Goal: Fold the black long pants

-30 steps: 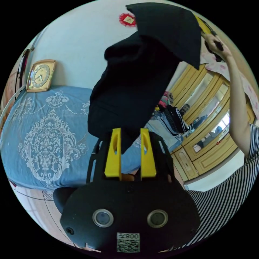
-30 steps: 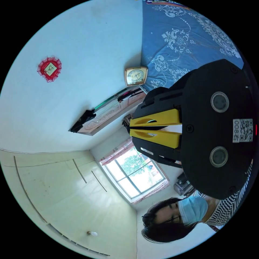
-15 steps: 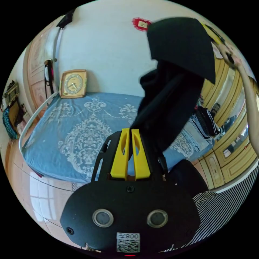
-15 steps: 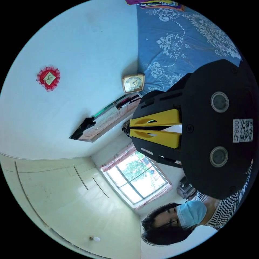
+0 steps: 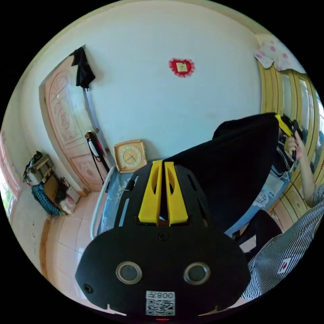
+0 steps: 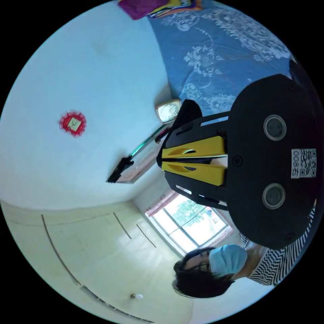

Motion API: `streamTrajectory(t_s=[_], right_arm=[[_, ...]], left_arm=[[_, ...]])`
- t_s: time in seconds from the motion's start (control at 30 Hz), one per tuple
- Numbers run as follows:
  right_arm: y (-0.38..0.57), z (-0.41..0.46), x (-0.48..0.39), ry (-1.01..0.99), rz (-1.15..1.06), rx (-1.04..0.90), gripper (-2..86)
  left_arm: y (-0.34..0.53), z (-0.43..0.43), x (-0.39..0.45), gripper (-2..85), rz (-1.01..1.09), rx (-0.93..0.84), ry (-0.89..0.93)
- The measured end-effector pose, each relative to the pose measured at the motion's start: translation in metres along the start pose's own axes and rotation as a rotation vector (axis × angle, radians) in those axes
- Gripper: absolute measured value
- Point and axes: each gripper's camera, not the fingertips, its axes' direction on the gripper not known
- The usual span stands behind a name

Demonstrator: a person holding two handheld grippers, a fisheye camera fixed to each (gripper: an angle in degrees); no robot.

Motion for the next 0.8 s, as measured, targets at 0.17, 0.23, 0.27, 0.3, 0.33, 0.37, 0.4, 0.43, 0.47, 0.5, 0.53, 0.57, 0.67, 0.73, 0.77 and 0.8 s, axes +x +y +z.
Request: streamTrajectory(t_s=[0.17,0.23,0.27,0.3,0.33,0.37,0.4,0.43,0.47,0.5,0.53,0.57,0.67,0.73,0.77,0.8], right_arm=[[0.074,0.007,0.114,0.316,0.363,-0.091,0.5],[0.13,-0.005,0.171,0.432,0.599,-0.101,0.3],[0.142,-0.008,0.178,0.42,0.637,-0.096,0.3],[0.16,-0.012,0.184,0.439,0.687,-0.097,0.3],[0.169,-0.011,0.184,0.493,0.713,-0.128,0.3],[0.17,-0.01,0.184,0.515,0.713,-0.149,0.4],[0.166,-0.003,0.182,0.568,0.703,-0.187,0.5],[0.155,0.007,0.182,0.617,0.675,-0.219,0.7],[0.148,0.014,0.182,0.632,0.653,-0.237,0.8],[0.13,0.035,0.184,0.65,0.602,-0.283,1.2],[0.11,0.061,0.188,0.655,0.543,-0.345,1.8],[0.1,0.076,0.19,0.654,0.512,-0.378,2.1],[0.049,0.158,0.201,0.635,0.362,-0.527,3.3],[0.014,0.223,0.203,0.591,0.264,-0.618,3.9],[0.007,0.238,0.202,0.576,0.239,-0.636,4.0],[-0.007,0.268,0.196,0.551,0.183,-0.672,4.4]], left_arm=[[0.012,0.19,0.025,1.1,0.066,-0.366,-0.122],[0.06,0.276,0.033,1.2,0.034,-0.586,-0.132],[0.101,0.318,0.039,1.2,-0.003,-0.707,-0.116],[0.121,0.331,0.041,1.2,-0.024,-0.744,-0.104],[0.16,0.346,0.047,1.3,-0.057,-0.754,-0.061],[0.198,0.354,0.053,1.6,-0.08,-0.767,-0.006],[0.215,0.356,0.054,2.0,-0.095,-0.771,0.014],[0.25,0.357,0.055,2.7,-0.137,-0.767,0.061],[0.284,0.356,0.054,3.8,-0.185,-0.768,0.12],[0.301,0.355,0.053,4.4,-0.209,-0.768,0.143],[0.334,0.35,0.049,5.5,-0.269,-0.764,0.168],[0.367,0.344,0.044,6.5,-0.322,-0.756,0.189],[0.448,0.332,0.028,8.1,-0.44,-0.781,0.165],[0.494,0.326,0.018,8.9,-0.512,-0.819,0.129],[0.523,0.319,0.014,9.3,-0.552,-0.83,0.12],[0.538,0.315,0.013,9.5,-0.574,-0.832,0.119]])
